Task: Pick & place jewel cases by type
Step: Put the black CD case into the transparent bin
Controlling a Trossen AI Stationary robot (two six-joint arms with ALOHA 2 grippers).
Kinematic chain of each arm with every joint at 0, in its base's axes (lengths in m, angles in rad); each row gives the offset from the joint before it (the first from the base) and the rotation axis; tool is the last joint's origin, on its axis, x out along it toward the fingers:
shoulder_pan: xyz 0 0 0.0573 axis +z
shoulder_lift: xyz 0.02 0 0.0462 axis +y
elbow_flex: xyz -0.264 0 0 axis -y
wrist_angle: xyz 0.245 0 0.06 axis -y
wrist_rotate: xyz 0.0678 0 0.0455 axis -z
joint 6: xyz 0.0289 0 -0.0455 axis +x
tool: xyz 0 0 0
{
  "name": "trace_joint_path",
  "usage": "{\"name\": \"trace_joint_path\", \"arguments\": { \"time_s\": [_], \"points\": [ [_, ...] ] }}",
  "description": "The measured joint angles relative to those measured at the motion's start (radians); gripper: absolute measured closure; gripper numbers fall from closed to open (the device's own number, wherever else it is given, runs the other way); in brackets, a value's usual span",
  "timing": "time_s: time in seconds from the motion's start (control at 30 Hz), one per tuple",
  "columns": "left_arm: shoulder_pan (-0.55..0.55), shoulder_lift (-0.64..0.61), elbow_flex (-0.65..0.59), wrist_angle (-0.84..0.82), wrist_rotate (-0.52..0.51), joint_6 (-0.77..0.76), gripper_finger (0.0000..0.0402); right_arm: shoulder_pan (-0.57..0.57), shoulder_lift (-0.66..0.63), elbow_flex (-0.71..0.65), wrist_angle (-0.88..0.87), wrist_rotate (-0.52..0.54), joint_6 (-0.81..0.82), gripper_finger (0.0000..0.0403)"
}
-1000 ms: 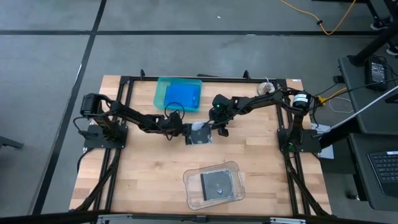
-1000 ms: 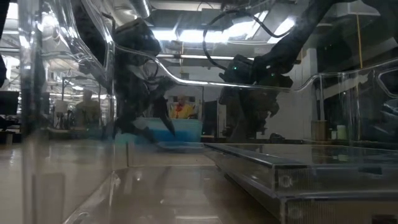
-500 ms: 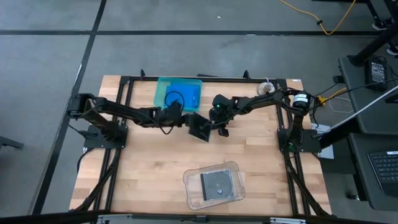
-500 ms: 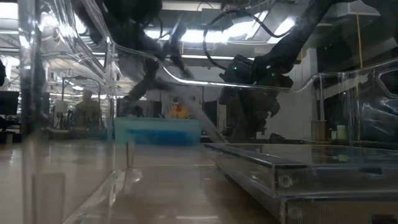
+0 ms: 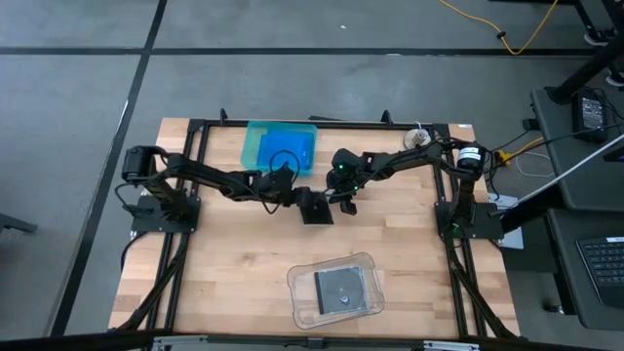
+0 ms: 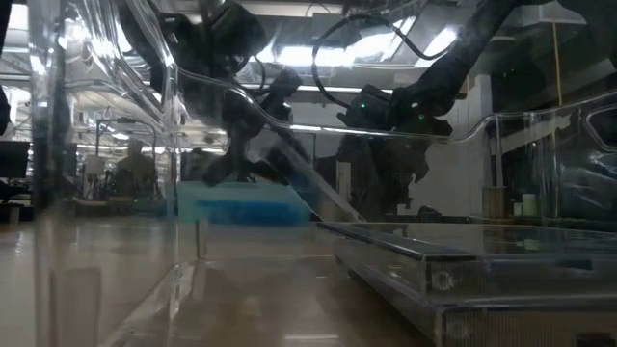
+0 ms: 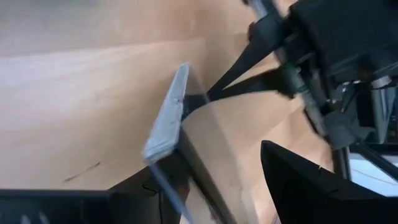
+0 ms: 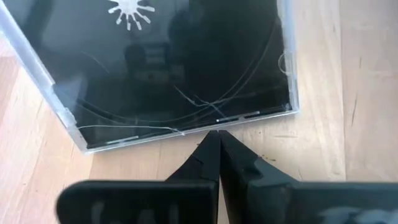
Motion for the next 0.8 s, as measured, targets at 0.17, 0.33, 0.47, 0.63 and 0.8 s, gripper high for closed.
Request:
{"name": "trace_joint_path", "arguments": {
  "time_s": [0.17, 0.33, 0.47, 0.63, 0.8],
  "points": [
    [-0.001, 0.006, -0.003, 0.008, -0.012, -0.009, 0.0220, 0.000, 0.000, 0.000, -0.005, -0.001, 0.000, 0.0397],
    [-0.001, 0.002, -0.003, 0.008, -0.027, -0.028, 0.0254, 0.000, 0.000, 0.000, -0.005, -0.001, 0.003, 0.0397],
    [-0.001, 0.002, -0.003, 0.007, -0.019, -0.028, 0.0292, -0.001, -0.008, -0.001, -0.011, 0.007, 0.003, 0.0397],
    [-0.001, 0.002, -0.003, 0.006, -0.017, -0.031, 0.0340, -0.011, -0.022, 0.003, -0.030, 0.021, 0.003, 0.0397],
    [-0.001, -0.008, -0.004, 0.009, -0.014, -0.024, 0.0381, -0.021, -0.023, 0.036, -0.113, 0.029, -0.007, 0.0397]
  ]
}}
